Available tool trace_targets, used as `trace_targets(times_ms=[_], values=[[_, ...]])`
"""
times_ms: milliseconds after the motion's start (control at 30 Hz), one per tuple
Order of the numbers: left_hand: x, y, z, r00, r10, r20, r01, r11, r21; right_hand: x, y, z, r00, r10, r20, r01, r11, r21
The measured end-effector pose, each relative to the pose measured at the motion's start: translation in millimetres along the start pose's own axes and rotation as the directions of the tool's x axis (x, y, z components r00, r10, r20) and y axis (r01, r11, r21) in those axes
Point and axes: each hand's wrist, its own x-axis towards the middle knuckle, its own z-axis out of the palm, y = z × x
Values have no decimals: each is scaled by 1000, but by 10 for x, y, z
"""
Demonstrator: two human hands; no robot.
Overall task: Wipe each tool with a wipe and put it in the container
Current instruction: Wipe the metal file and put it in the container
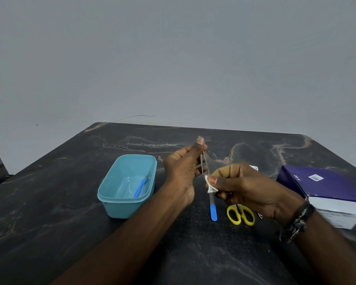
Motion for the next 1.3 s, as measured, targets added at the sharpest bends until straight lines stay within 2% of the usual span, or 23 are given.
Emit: trace_targets(times_ms=[67, 200, 267, 467, 567, 700, 1067, 1300], values=[[-5, 5, -1, 1000, -1, 10, 1, 1000, -14, -7, 0, -8, 998, 26, -49, -29, 997, -67], [-3, 5, -8, 1000, 0, 28, 1, 1000, -24, 35, 30, -14, 959, 22, -282, -45, 996, -77], [2, 4, -6, 1000, -1, 28, 2, 1000, -22, 41, 31, -13, 937, 5, -351, -38, 995, -88], [-10, -29, 5, 999, -5, 40, 4, 1000, 26, 66, 18, -1, 841, -145, -521, 97, 988, -119], [-16, -50, 5, 999, -12, 44, 10, 998, 59, 75, 11, 20, 797, -225, -560, 179, 974, -136], [-31, -64, 12, 998, -7, 64, 1, 995, 95, 86, 20, 32, 776, -275, -568, 222, 961, -162], [-68, -55, 18, 996, 21, 91, -32, 992, 125, 89, 8, 118, 803, -303, -514, 244, 953, -181], [-60, -46, 22, 998, 47, 51, -55, 984, 172, 79, 30, 130, 885, -291, -364, 193, 940, -281]])
